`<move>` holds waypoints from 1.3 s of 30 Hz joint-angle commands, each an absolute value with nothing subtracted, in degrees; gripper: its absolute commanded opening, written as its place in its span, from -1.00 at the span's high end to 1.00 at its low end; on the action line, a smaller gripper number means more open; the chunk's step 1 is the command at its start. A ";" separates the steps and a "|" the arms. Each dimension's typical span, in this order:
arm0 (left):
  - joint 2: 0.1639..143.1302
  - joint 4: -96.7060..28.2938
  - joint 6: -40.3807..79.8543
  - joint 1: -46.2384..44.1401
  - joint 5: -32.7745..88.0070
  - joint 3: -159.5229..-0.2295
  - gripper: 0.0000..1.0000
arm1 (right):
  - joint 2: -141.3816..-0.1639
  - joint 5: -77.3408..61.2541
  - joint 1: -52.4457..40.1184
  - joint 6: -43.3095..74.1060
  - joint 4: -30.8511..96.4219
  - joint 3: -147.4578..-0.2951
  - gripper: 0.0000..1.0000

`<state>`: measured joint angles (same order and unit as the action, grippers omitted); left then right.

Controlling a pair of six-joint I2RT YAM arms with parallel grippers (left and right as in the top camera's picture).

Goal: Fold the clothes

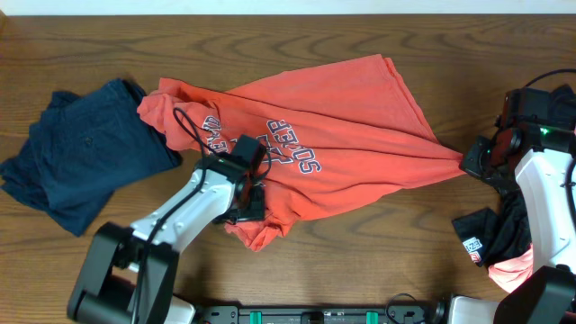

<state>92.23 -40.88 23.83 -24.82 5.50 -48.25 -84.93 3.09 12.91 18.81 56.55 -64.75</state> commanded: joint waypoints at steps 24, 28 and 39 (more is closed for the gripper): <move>64.05 -64.66 16.34 -13.47 12.45 -83.15 0.88 | -82.32 -11.77 21.10 9.54 75.33 -86.28 0.98; 60.55 -62.89 16.36 -11.44 12.43 -89.69 0.88 | -79.72 -12.51 21.87 9.50 79.48 -95.59 0.98; 58.17 -56.03 17.96 -7.99 12.38 -107.53 0.88 | -74.08 -12.23 21.85 9.13 82.48 -118.61 0.98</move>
<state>58.26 -57.39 17.98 -8.38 12.27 -104.55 -74.50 -12.05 21.43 9.98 82.48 -114.56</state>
